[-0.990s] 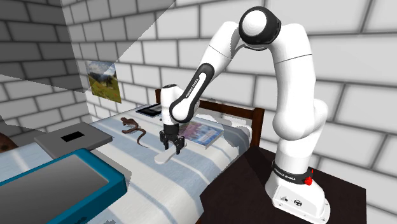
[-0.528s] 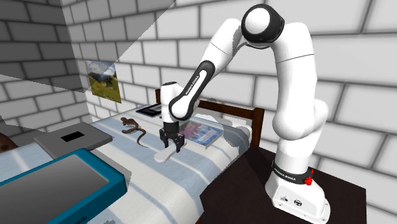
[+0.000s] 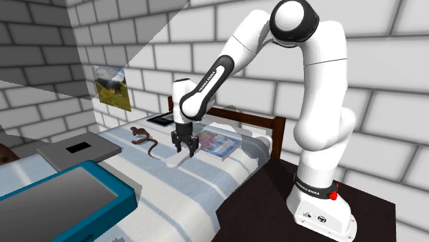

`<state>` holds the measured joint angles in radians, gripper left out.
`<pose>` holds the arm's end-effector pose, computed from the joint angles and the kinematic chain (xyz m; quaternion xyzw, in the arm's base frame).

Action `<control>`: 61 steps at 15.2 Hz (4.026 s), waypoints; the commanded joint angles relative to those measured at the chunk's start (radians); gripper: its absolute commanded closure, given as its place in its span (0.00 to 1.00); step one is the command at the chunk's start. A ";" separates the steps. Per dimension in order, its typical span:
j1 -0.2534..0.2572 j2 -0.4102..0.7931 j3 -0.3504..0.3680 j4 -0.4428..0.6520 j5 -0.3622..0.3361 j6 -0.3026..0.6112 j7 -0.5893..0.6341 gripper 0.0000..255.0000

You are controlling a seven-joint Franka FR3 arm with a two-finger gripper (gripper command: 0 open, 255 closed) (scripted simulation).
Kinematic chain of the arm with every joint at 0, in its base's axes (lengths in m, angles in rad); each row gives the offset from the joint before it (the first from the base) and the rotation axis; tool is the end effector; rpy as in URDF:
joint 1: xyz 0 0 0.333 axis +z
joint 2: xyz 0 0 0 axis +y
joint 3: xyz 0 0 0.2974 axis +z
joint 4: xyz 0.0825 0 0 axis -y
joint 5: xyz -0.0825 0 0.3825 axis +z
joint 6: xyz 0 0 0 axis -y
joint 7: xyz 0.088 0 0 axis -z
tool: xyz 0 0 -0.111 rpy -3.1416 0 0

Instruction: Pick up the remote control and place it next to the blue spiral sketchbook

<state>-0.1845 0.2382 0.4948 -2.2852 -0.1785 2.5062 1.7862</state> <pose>0.5014 0.1660 0.2414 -0.7821 0.6231 -0.0023 0.0093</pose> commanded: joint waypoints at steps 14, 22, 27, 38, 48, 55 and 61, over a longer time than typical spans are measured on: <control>-0.054 0.088 -0.042 0.250 -0.005 -0.167 -0.121 1.00; -0.061 0.314 -0.104 0.605 -0.059 -0.305 -0.210 1.00; -0.046 0.487 -0.136 0.900 -0.078 -0.427 -0.274 1.00; 0.041 0.912 -0.190 1.612 -0.095 -0.694 -0.394 1.00; 0.036 0.965 -0.196 1.572 -0.103 -0.603 -0.389 1.00; 0.037 0.966 -0.196 1.572 -0.103 -0.602 -0.389 1.00; 0.036 0.966 -0.196 1.571 -0.103 -0.601 -0.388 0.00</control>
<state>-0.1482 1.2039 0.2984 -0.7140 -0.2816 1.9050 1.3977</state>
